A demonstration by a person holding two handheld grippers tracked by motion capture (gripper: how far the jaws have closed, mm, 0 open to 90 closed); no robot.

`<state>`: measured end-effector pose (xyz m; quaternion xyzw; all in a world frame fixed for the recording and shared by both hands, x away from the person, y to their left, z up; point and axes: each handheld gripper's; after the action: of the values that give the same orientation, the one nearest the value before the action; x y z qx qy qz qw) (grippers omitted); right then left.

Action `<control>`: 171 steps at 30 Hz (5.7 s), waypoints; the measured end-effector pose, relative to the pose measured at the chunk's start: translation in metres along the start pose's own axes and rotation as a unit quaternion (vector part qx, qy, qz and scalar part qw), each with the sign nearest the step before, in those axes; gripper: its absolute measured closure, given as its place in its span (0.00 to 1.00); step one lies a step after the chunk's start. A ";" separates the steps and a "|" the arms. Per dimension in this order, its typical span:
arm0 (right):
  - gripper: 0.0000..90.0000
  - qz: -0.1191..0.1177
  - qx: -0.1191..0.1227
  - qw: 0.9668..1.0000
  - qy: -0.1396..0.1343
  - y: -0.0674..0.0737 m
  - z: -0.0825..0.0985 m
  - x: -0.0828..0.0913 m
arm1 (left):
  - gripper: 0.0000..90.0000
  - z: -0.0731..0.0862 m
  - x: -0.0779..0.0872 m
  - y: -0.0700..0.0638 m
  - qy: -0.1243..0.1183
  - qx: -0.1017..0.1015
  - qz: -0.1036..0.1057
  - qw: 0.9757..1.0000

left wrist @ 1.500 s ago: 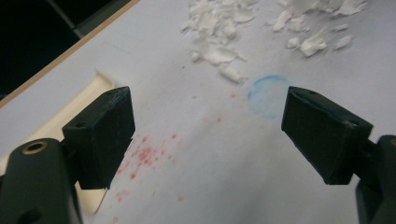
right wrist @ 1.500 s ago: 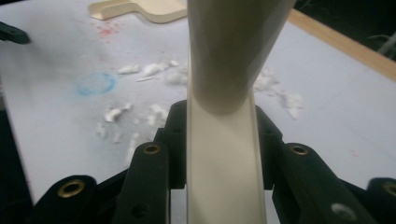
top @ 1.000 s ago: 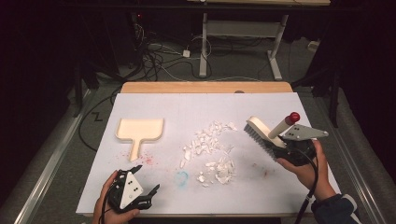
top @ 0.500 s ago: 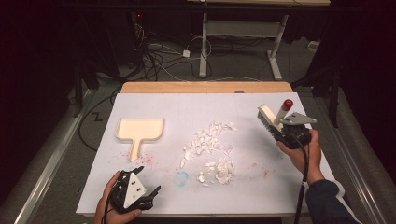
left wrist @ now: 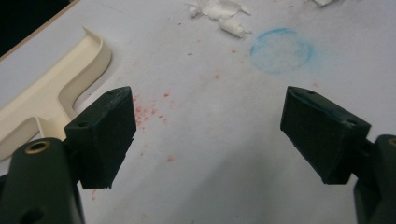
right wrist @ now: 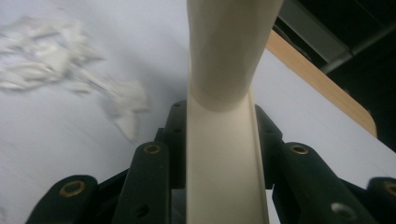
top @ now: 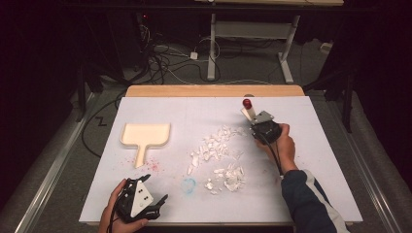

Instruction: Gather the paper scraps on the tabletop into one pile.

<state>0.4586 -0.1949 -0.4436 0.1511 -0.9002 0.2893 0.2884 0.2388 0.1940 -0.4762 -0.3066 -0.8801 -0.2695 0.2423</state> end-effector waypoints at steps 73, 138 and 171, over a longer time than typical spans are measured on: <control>0.75 -0.311 0.240 0.909 -0.137 0.122 -0.040 0.040 | 0.19 0.000 0.000 0.000 0.004 0.015 0.025 1.000; 0.75 -0.126 -0.074 0.985 -0.093 0.098 0.010 0.118 | 0.19 -0.006 0.001 -0.007 0.008 -0.016 0.030 0.999; 0.75 -0.262 -0.004 0.965 -0.026 0.081 0.069 0.173 | 0.20 -0.006 0.001 -0.007 0.013 -0.018 0.032 0.999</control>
<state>0.2568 -0.1915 -0.4201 0.3882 -0.8372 0.1963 0.3315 0.2354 0.1862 -0.4738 -0.3359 -0.8615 -0.2815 0.2565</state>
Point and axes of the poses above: each handheld gripper's, and its own axes: x roughly backward along the jaws, z roughly out of its underside, y roughly to its left, and after that the axes turned 2 degrees about -x, right-handed
